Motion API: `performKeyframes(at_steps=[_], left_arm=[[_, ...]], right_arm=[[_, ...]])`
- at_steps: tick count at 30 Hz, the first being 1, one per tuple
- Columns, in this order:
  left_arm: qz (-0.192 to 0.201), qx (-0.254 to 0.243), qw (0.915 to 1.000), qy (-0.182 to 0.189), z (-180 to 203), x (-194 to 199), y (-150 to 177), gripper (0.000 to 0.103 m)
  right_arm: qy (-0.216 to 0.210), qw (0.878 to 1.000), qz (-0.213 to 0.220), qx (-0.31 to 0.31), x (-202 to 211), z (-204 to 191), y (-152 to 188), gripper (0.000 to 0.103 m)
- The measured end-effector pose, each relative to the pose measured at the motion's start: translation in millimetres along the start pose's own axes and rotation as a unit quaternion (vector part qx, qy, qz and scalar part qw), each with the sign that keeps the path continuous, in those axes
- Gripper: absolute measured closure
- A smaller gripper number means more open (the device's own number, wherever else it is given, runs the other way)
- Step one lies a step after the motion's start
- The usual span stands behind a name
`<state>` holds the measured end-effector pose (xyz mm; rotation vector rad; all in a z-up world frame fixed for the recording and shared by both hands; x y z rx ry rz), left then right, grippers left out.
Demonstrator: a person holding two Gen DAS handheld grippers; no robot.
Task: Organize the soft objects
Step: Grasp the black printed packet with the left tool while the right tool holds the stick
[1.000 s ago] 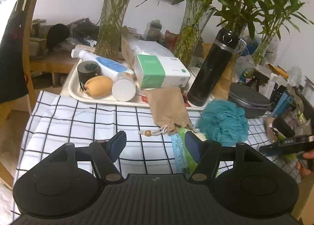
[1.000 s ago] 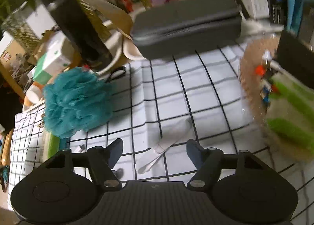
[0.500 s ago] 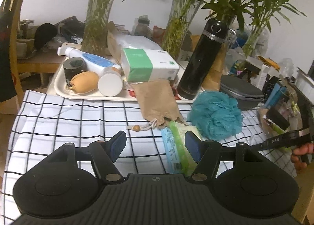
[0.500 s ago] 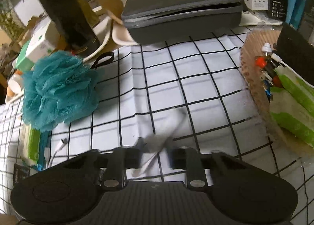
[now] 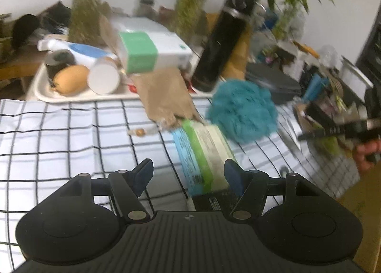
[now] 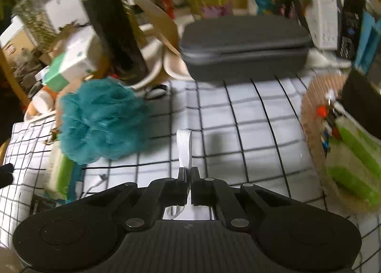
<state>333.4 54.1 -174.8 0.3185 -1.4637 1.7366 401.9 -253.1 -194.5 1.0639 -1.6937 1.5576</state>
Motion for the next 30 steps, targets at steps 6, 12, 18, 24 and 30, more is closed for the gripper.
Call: performKeyframes(at_steps=[6,12,18,24,30], left_arm=[[-0.049,-0.007,0.9980,0.040,1.7,-10.8,9.9,0.038],[-0.072,-0.031,0.9959,0.045,3.1,-9.5,15.6,0.038],[-0.082,-0.113,0.9884,0.061,10.4,-8.7,17.1,0.038],[-0.093,-0.183,0.9745,0.090,19.8,-21.1,19.4,0.038],[-0.105,-0.224,0.9607,0.126,28.8,-30.8,20.2,0.038]], right_arm=[[-0.025,0.999,0.024,0.019,22.7,-14.6,-7.4,0.098],[-0.041,0.998,0.036,0.020,31.2,-18.7,-14.1,0.098],[-0.065,0.997,0.042,0.031,38.2,-27.9,-14.7,0.098],[-0.073,0.996,0.049,0.034,44.3,-29.9,-15.7,0.098],[-0.080,0.995,0.053,0.033,46.8,-31.2,-18.6,0.098]])
Point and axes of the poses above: each gripper's, at about its wrist camera, not at the fingertips, and x roughly against the way its jaws point, z to its right, y to its underside, the point moved 5 cm from there along -x, roughly the way its jaws point
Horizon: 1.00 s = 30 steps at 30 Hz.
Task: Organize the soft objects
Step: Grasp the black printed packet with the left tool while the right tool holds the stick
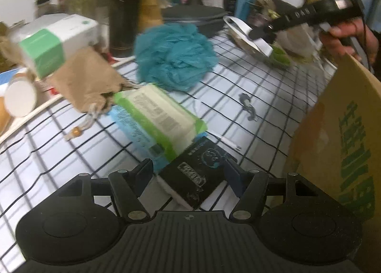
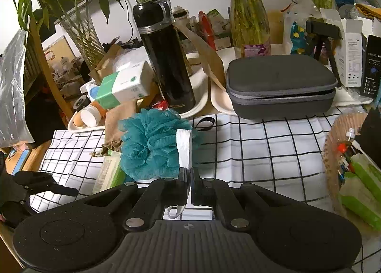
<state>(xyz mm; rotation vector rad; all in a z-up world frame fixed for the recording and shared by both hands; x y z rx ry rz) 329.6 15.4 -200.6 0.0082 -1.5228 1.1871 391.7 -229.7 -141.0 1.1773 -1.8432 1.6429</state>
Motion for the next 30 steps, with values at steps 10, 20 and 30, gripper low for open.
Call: performKeyframes(at_steps=[10,20,30], left_arm=[[-0.018,-0.034,0.9980,0.050,4.3,-22.6,-1.5,0.034],[-0.025,-0.053,0.9970,0.051,9.2,-21.7,0.1,0.045],[-0.010,-0.030,0.9994,0.015,-4.5,-2.4,4.1,0.063]], right_arm=[[-0.011,1.000,0.004,0.004,1.5,-4.4,-2.6,0.098],[-0.013,1.000,0.008,0.007,5.4,-8.0,-3.5,0.098],[-0.010,1.000,0.019,0.012,11.8,-8.7,-5.6,0.098]])
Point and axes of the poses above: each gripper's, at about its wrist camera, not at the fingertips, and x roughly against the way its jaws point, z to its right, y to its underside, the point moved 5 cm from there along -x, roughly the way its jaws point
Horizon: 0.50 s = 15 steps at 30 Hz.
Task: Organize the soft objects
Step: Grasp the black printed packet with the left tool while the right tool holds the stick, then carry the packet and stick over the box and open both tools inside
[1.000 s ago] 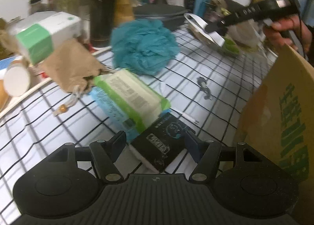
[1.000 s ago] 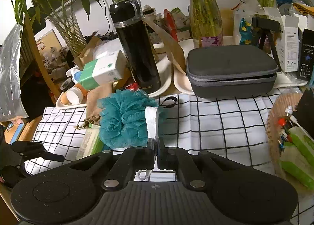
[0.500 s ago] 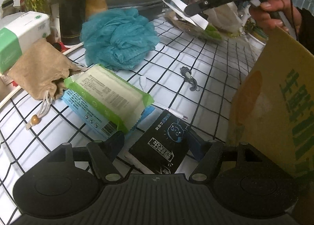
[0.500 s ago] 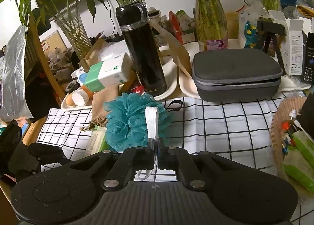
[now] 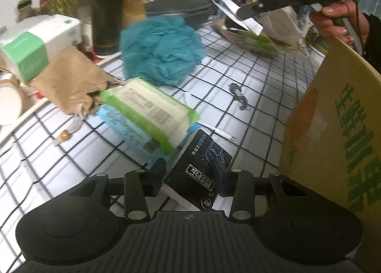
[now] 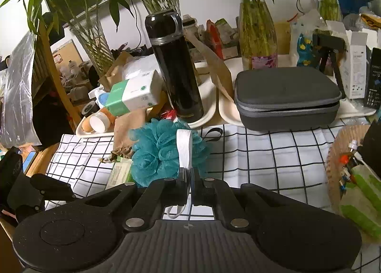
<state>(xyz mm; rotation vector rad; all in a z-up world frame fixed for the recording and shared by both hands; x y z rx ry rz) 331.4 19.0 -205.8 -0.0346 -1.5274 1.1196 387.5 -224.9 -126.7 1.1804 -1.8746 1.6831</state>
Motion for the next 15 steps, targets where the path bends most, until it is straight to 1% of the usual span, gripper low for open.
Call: performKeyframes(at_steps=[4,9,15], left_arm=[[0.008,0.014,0.9993,-0.034,-7.0,13.5,2.1,0.067],[0.020,0.035,0.9973,-0.061,-11.0,29.9,3.3,0.069],[0.044,0.064,0.9926,-0.093,-11.1,51.3,0.7,0.071]], right_arm=[[-0.004,1.000,0.009,0.001,5.7,-1.0,-2.8,0.098],[-0.010,1.000,0.024,0.017,15.0,-8.7,-5.5,0.098],[-0.014,0.999,0.041,0.027,25.8,-14.0,-8.7,0.098]])
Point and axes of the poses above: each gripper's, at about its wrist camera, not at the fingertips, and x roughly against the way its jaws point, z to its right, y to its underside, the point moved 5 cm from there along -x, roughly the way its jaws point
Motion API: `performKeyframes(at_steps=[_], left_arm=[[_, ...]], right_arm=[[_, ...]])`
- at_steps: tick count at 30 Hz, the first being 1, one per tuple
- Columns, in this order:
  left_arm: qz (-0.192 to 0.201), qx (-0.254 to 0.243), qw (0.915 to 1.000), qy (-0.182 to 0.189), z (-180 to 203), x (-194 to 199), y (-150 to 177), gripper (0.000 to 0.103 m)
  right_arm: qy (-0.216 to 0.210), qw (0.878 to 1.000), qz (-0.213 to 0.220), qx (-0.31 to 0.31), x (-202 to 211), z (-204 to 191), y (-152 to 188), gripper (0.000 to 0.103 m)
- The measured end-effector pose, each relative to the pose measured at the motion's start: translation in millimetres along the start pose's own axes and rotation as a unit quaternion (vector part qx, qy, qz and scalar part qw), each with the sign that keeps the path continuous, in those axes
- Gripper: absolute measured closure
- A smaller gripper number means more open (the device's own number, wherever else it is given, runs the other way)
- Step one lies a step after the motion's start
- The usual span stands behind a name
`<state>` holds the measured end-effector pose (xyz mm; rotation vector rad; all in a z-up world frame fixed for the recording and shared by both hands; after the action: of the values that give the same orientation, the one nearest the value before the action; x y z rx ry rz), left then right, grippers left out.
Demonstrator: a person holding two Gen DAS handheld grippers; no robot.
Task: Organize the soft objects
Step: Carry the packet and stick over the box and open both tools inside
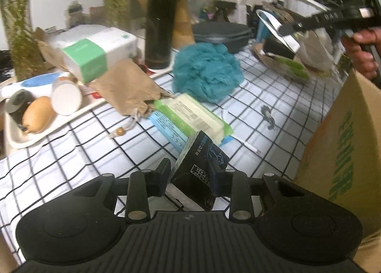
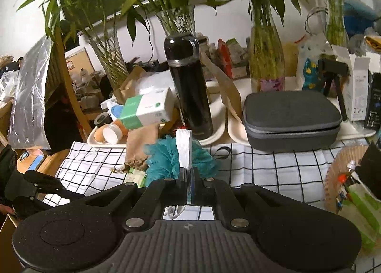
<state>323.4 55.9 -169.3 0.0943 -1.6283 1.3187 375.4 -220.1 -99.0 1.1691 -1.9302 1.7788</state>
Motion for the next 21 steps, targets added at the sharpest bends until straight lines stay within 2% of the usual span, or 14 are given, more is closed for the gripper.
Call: performKeyframes(at_steps=[4,10,21], left_arm=[[0.017,0.034,0.9988,-0.030,-4.1,16.0,-5.9,0.071],[0.050,0.080,0.9942,-0.051,1.1,49.4,-18.9,0.071],[0.081,0.071,0.9901,-0.090,57.3,105.0,-33.6,0.071]], right_arm=[[-0.006,1.000,0.010,0.001,10.3,-2.9,-1.1,0.098],[-0.025,0.999,0.026,0.008,31.0,-11.5,0.6,0.098],[-0.054,0.998,0.034,0.030,64.9,-43.7,20.2,0.098]])
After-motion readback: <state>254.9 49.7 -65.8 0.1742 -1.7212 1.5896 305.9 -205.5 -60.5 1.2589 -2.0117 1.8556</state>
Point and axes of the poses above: each gripper's, at about its wrist camera, not at the fingertips, and x roughly against the way its jaws point, z to its right, y to its underside, the point moved 5 cm from there along -x, roughly the way its jaws point
